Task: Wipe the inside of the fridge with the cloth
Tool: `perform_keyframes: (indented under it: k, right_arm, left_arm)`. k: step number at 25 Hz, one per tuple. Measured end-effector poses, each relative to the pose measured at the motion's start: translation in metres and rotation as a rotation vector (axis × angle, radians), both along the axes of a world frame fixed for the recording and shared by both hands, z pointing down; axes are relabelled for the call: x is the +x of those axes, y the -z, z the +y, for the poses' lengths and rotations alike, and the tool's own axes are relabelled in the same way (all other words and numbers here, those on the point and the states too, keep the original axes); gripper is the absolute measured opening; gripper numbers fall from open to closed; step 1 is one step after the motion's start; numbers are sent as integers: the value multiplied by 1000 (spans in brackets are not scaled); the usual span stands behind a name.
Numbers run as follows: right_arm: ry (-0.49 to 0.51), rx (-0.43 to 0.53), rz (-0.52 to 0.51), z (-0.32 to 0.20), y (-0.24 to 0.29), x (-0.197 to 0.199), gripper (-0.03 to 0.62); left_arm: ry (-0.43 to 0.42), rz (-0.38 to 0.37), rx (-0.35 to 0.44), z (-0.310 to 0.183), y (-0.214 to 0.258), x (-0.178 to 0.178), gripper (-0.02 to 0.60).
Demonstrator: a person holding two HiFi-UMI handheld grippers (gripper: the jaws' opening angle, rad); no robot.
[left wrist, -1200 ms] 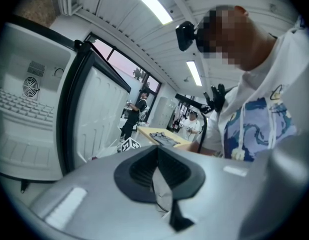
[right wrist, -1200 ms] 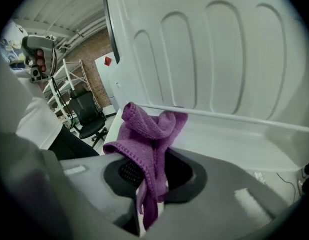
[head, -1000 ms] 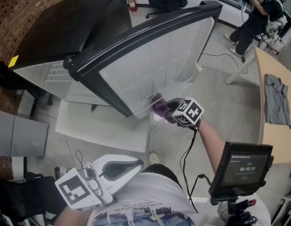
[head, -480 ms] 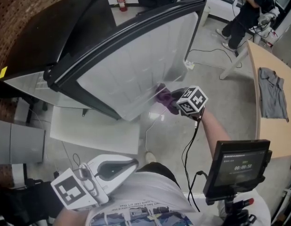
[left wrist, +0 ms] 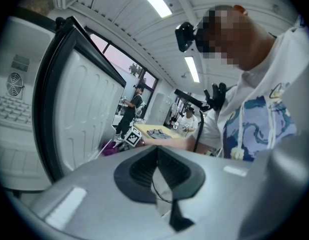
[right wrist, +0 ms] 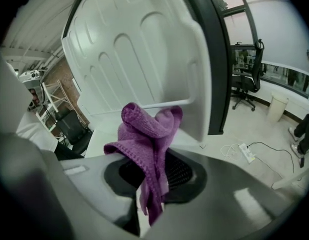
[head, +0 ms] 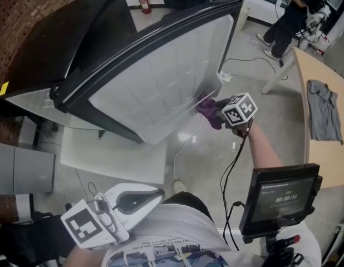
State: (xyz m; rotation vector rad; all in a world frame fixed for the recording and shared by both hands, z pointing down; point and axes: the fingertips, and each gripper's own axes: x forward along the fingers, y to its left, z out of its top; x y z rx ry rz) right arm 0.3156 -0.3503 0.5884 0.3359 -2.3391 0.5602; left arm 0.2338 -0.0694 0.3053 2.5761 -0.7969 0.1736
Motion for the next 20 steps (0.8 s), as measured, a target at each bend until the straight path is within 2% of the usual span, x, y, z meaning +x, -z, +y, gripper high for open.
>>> perform_keyframes:
  k: [11,17,20]
  right_arm:
    - [-191,37,29,-32,-2,45,78]
    - [-311,186,151,-28,5,66,78]
    - [-447,275,124,-14,30,72,78]
  left_arm:
    - [-12,8,-16,3,-3,-2,6]
    - [-32,11,-14,4,-4,-12,6]
    - [-48,-3,-6,5,-6,-24,6]
